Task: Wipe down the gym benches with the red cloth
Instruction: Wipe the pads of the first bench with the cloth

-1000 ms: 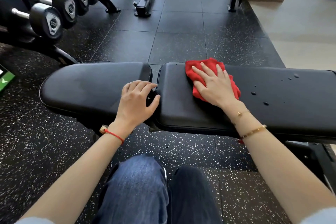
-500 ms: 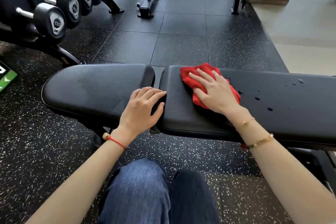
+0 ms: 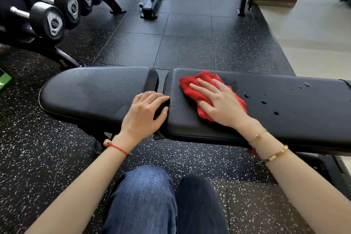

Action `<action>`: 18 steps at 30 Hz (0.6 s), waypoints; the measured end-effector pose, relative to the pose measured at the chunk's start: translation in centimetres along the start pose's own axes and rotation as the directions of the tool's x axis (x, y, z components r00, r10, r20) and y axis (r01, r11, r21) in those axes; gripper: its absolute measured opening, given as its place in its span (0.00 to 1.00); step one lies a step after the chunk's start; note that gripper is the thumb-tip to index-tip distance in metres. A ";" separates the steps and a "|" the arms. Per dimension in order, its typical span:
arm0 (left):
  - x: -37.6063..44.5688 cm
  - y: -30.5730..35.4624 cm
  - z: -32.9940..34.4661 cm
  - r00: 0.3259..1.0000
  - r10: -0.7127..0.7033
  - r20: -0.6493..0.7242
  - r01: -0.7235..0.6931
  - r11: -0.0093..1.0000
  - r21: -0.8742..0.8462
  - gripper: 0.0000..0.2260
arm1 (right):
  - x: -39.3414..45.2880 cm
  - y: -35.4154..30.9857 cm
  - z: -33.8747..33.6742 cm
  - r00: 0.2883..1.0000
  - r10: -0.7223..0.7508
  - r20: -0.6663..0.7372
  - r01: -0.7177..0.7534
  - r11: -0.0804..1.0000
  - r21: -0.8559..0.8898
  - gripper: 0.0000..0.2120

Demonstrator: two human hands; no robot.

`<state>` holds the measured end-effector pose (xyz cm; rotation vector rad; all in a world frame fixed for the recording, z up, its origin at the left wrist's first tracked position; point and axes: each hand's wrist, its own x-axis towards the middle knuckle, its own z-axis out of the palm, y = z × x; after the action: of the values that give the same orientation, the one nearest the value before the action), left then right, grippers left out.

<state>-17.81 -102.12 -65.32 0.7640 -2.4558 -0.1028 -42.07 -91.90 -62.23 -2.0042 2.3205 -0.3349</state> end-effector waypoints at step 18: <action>0.0 0.2 0.1 1.000 0.019 -0.007 -0.019 0.999 -0.029 0.14 | -1.2 1.1 -0.6 0.998 0.054 -0.033 -0.055 0.998 -0.026 0.25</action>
<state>-17.95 -101.97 -65.35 0.7272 -2.4499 -0.1282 -43.05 -90.53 -61.98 -1.9569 2.4067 -0.3371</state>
